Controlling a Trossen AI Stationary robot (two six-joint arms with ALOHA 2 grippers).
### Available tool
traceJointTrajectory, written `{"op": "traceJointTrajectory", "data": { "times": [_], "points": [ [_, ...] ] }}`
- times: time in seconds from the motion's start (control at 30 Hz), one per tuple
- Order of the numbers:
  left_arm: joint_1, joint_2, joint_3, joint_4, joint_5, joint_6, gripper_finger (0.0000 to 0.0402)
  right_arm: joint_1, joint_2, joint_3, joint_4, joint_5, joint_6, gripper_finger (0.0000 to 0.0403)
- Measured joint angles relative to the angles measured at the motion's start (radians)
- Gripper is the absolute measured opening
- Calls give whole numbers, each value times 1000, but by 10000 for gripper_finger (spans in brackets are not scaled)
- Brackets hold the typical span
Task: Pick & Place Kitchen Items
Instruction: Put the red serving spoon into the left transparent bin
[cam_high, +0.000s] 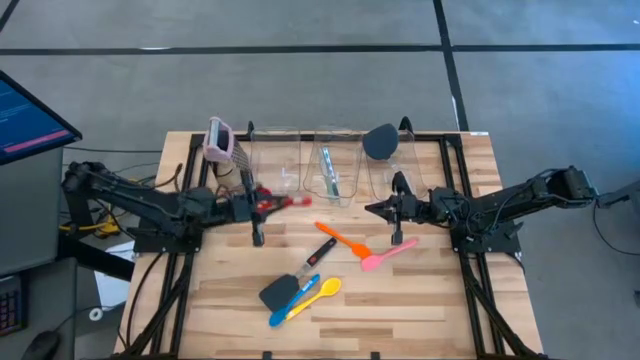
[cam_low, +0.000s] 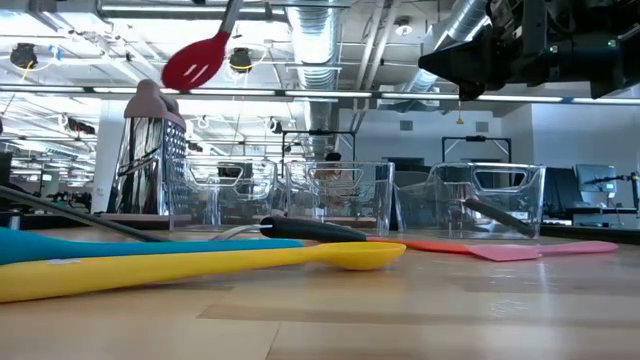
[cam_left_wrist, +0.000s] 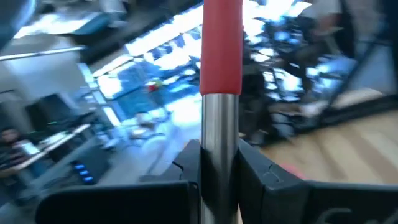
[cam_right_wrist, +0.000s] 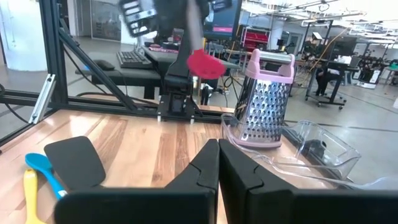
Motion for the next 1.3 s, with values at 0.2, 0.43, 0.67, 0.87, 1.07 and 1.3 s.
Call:
{"op": "traceJointTrajectory", "data": {
  "times": [0.2, 0.43, 0.67, 0.87, 1.07, 1.3],
  "points": [
    [118, 13, 0, 13, -6, -9, 31, 0, 0, 0, 4, 0, 0, 0],
    [220, 58, 0, 15, -4, -10, 31, 0, 0, 0, 36, 0, 0, 0],
    [406, 97, 1, 99, -5, -186, 31, 0, 0, 0, 36, 0, 0, 0],
    [542, 183, 1, 184, 67, -330, 31, 0, 0, 0, 36, 0, 0, 0],
    [629, 307, 1, 206, 115, -383, 31, 0, 0, 0, 36, 0, -6, 0],
    [723, 407, 1, 212, 63, -499, 31, 0, 0, 0, 36, 0, -8, 0]
  ]
}}
